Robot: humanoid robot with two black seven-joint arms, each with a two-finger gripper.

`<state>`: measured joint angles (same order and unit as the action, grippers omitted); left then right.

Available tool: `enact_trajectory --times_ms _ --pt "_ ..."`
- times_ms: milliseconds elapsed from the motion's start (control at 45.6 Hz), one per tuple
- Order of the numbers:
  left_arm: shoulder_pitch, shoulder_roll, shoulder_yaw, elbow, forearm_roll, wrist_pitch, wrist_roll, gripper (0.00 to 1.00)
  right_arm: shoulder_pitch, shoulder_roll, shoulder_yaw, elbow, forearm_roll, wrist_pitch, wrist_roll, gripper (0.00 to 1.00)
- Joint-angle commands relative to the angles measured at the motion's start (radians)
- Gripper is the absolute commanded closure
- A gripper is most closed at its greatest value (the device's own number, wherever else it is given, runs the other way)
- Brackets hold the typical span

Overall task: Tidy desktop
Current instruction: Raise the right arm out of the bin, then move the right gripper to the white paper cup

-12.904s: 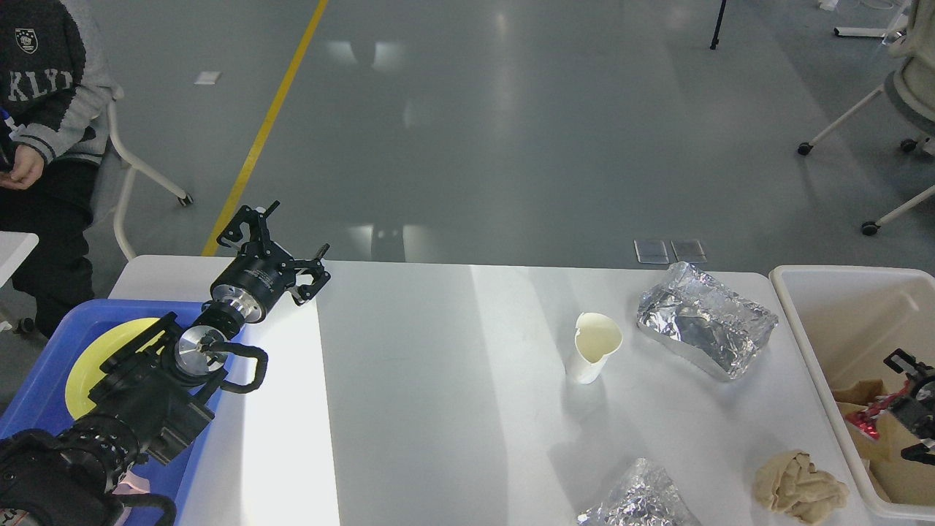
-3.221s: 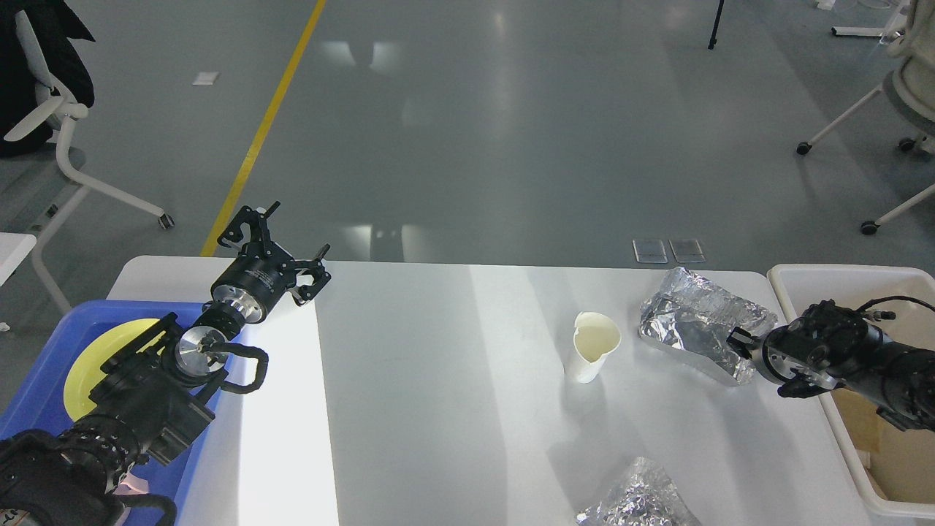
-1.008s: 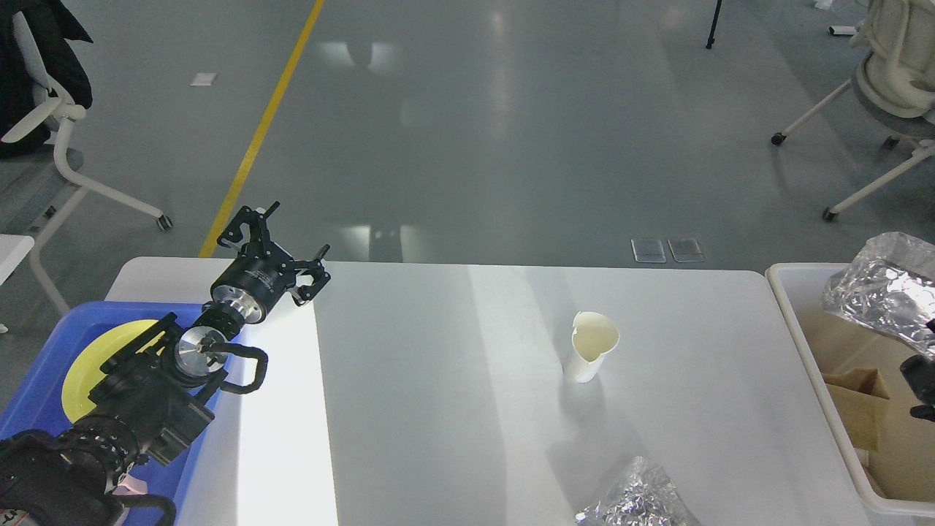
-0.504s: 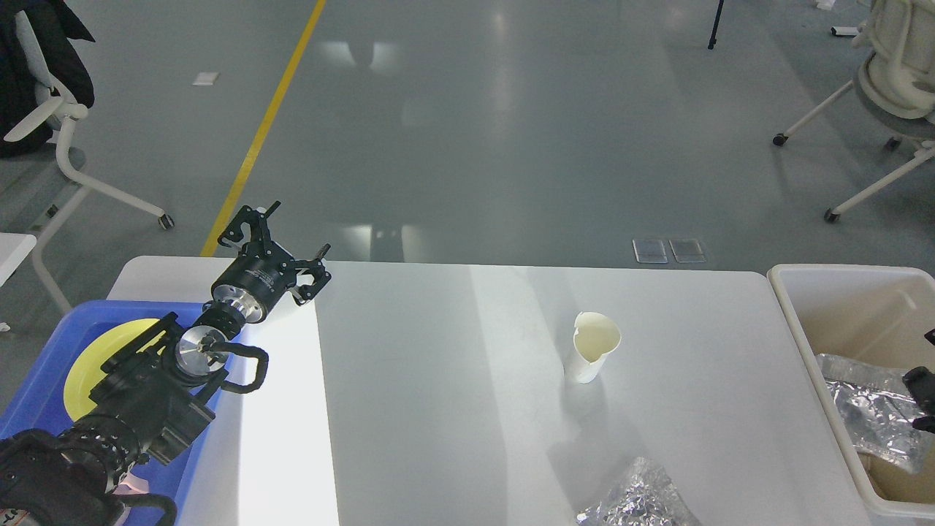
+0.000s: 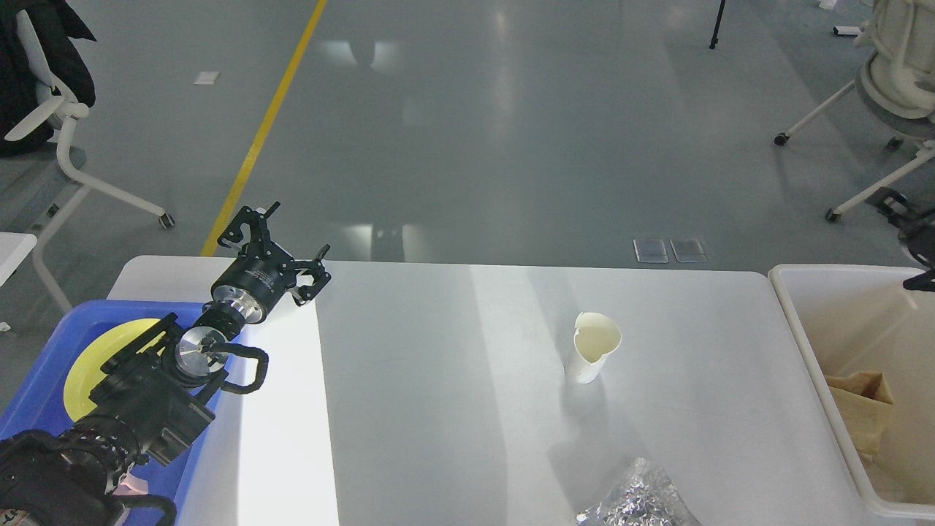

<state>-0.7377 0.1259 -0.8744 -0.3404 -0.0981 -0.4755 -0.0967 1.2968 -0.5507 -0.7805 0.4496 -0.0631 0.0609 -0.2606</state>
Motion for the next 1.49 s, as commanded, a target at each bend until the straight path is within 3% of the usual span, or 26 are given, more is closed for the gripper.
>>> enact_trajectory --times_ms 0,197,329,438,613,854,1161,1468 --pt "0.000 0.001 0.000 0.000 0.000 0.000 0.000 0.01 0.294 -0.023 -0.097 0.257 0.005 0.189 0.009 0.00" --pt "0.000 0.001 0.000 0.000 0.000 0.000 0.000 0.01 0.637 0.012 -0.174 0.648 0.008 0.413 0.024 0.00" --pt "0.000 0.000 0.000 0.000 0.000 0.000 0.000 0.01 0.783 0.061 -0.192 0.885 0.014 0.464 0.038 0.00" --pt "0.000 0.001 0.000 0.000 0.000 0.000 0.000 0.01 0.812 0.107 -0.201 0.974 0.016 0.467 0.038 0.00" --pt "-0.002 0.000 0.000 0.000 0.001 0.000 0.000 0.01 0.776 0.149 -0.279 0.962 0.020 0.451 0.037 0.00" --pt "0.000 0.001 0.000 0.000 0.000 0.000 0.000 0.01 0.578 0.086 -0.286 0.847 0.109 0.387 0.035 0.00" --pt "0.000 0.000 0.000 0.000 0.000 0.000 0.000 0.01 0.276 0.092 -0.119 0.655 0.149 0.226 0.037 0.00" --pt "0.000 0.001 0.000 0.000 0.000 0.000 0.000 0.01 0.182 0.225 -0.083 0.557 0.250 0.208 0.037 0.00"
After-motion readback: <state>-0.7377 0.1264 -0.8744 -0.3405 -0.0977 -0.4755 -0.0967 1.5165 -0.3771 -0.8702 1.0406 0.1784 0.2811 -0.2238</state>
